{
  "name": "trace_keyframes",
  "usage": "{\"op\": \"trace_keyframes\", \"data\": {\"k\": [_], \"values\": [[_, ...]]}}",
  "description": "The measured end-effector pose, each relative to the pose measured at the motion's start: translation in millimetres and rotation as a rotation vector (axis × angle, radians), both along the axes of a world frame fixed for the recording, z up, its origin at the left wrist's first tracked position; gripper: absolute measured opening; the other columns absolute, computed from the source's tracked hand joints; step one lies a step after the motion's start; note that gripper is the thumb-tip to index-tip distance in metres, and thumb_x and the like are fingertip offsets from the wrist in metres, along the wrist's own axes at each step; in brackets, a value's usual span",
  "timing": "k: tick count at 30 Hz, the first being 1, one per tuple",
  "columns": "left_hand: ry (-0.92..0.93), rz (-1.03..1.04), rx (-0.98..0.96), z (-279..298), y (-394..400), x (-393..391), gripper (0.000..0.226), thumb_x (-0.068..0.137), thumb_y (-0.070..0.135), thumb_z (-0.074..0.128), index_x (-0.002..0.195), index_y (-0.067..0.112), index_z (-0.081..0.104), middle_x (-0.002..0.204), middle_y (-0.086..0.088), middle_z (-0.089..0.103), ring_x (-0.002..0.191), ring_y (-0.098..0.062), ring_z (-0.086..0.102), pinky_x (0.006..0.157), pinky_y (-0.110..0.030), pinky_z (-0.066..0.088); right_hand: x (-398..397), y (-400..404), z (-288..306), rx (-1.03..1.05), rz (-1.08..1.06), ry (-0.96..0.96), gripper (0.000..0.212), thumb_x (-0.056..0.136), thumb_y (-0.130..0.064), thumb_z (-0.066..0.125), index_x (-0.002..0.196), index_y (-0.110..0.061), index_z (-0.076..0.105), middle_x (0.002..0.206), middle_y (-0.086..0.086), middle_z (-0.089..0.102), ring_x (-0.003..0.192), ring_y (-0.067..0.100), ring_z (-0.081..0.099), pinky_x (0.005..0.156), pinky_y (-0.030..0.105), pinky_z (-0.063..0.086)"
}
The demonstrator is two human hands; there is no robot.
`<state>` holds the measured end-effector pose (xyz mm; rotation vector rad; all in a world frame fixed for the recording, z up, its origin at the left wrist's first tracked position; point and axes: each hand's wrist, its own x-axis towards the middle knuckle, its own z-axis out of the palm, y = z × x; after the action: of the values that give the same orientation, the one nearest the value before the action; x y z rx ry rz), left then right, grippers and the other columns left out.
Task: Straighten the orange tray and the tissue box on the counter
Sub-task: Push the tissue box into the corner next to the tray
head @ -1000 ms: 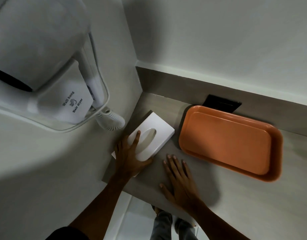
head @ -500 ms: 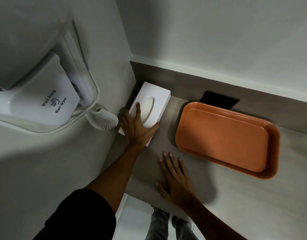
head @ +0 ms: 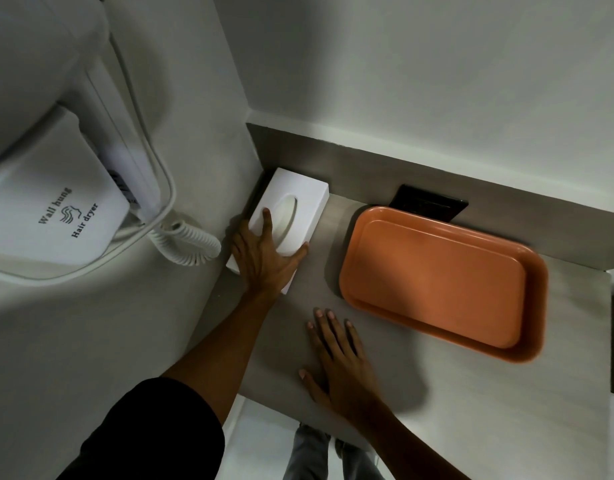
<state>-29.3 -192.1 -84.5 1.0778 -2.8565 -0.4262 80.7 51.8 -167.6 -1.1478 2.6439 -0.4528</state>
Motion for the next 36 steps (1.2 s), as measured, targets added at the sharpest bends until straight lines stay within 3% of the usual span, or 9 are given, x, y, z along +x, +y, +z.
{"op": "trace_keyframes", "data": {"k": [6,10,13,15,19,21,28,36], "values": [[0.102,-0.102,-0.106,3,3,3,0.108,0.088,0.088,0.049,0.171,0.027,0.018,0.179,-0.018,0.017,0.165,-0.040,0.018,0.133,-0.056,0.019,-4,0,7,-0.020,0.036,-0.063,0.088,0.112,-0.071,0.031,0.179,-0.018,0.012,0.190,0.005,-0.004,0.177,0.025,-0.001,0.140,0.057,0.014],[0.231,-0.136,-0.067,-6,7,27,0.088,0.103,0.067,0.045,0.172,0.018,0.019,0.182,-0.013,0.011,0.169,-0.034,0.011,0.137,-0.055,0.020,-20,-14,38,-0.348,-0.001,-0.149,0.078,0.116,-0.056,0.036,0.179,-0.013,0.014,0.190,0.005,0.002,0.177,0.023,0.005,0.145,0.046,0.008],[0.243,-0.202,0.009,-17,7,52,0.085,0.105,0.056,0.047,0.171,0.010,0.018,0.182,-0.012,0.010,0.170,-0.031,0.008,0.136,-0.056,0.022,-54,-36,64,-0.494,-0.135,-0.039,0.075,0.117,-0.044,0.044,0.176,-0.005,0.020,0.188,0.014,0.012,0.176,0.029,0.013,0.145,0.044,0.010],[0.247,-0.274,0.038,-24,5,68,0.086,0.105,0.055,0.047,0.171,0.008,0.017,0.182,-0.012,0.008,0.171,-0.028,0.005,0.139,-0.052,0.015,-88,-53,77,-0.457,-0.184,-0.033,0.076,0.116,-0.042,0.046,0.177,-0.007,0.018,0.189,0.013,0.009,0.177,0.027,0.008,0.145,0.046,0.012],[0.130,-0.410,-0.055,-35,5,85,0.085,0.108,0.064,0.022,0.171,0.007,0.013,0.182,-0.012,0.005,0.171,-0.025,0.002,0.140,-0.044,0.002,-147,-79,77,-0.179,-0.079,-0.048,0.080,0.117,-0.052,0.040,0.180,-0.019,0.005,0.190,0.006,-0.005,0.177,0.025,-0.005,0.144,0.052,0.011],[0.125,-0.428,-0.106,-39,5,87,0.081,0.110,0.059,0.027,0.171,0.006,0.015,0.182,-0.013,0.008,0.171,-0.025,0.003,0.141,-0.039,-0.003,-165,-84,69,-0.064,-0.030,-0.014,0.080,0.117,-0.055,0.038,0.180,-0.019,0.004,0.190,0.008,-0.006,0.177,0.029,-0.004,0.143,0.056,0.015],[0.179,-0.431,-0.224,-47,2,87,0.070,0.111,0.040,0.050,0.166,0.000,0.031,0.177,-0.018,0.025,0.167,-0.034,0.022,0.140,-0.047,0.012,-185,-85,61,-0.018,0.050,0.014,0.090,0.114,-0.065,0.041,0.180,-0.018,0.002,0.189,0.010,-0.007,0.175,0.027,-0.007,0.144,0.054,0.010],[0.171,-0.435,-0.248,-43,-12,82,0.069,0.113,0.039,0.048,0.166,-0.001,0.030,0.177,-0.019,0.025,0.167,-0.034,0.024,0.135,-0.054,0.028,-195,-104,70,0.013,0.095,0.012,0.098,0.110,-0.069,0.046,0.179,-0.015,0.003,0.189,0.012,-0.005,0.176,0.029,0.003,0.144,0.054,0.012]]}}
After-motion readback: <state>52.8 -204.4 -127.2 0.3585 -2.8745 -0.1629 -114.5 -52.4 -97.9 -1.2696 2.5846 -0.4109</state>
